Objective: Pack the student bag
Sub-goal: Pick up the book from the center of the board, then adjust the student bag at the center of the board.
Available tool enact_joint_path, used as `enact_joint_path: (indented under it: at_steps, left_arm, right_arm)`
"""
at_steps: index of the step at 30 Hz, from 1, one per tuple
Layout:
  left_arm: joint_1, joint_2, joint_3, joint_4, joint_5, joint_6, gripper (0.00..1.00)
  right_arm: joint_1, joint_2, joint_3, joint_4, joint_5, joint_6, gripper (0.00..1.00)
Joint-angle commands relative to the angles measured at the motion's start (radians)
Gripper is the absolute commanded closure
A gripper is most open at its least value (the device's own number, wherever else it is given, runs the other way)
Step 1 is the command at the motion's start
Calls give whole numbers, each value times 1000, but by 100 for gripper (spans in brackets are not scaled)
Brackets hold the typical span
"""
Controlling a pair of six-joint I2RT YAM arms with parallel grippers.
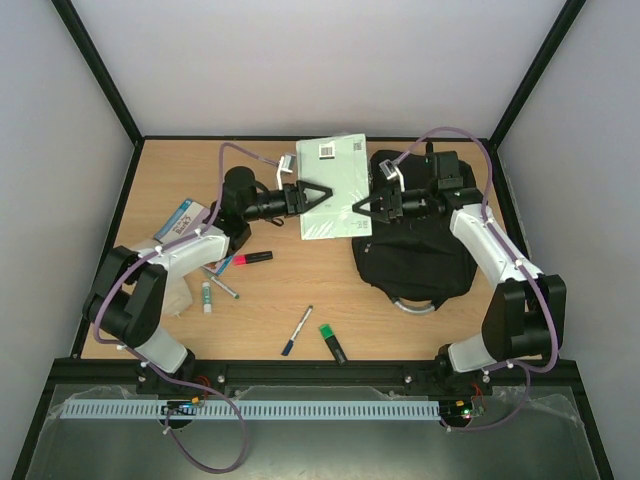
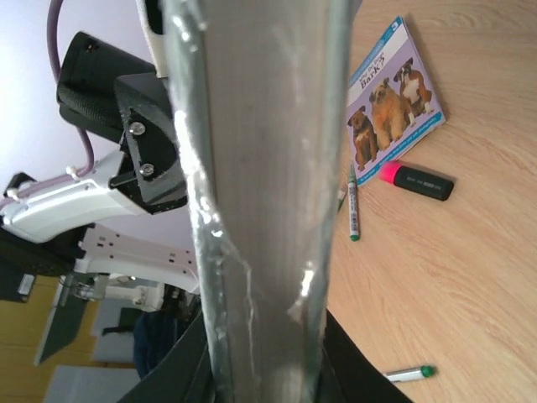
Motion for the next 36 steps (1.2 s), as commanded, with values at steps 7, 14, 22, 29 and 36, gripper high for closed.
enact_joint_path:
  at_steps: [7, 14, 22, 29, 36]
  left_arm:
    - [6, -25, 4, -154, -79, 171, 30]
    - [-6, -63, 10, -365, -201, 304, 29]
    - [-69, 71, 135, -564, -339, 342, 33]
    - [-131, 306, 338, -598, -441, 349, 35]
    - [-137, 513, 541, -641, -468, 396, 40]
  right_arm:
    - [-98, -50, 33, 54, 25, 69, 99]
    - [-321, -126, 93, -106, 148, -35, 99]
    - [-584, -344, -84, -241, 251, -212, 99]
    - [-719, -504, -350, -16, 82, -177, 99]
    - [-725, -552, -409, 28, 66, -202, 99]
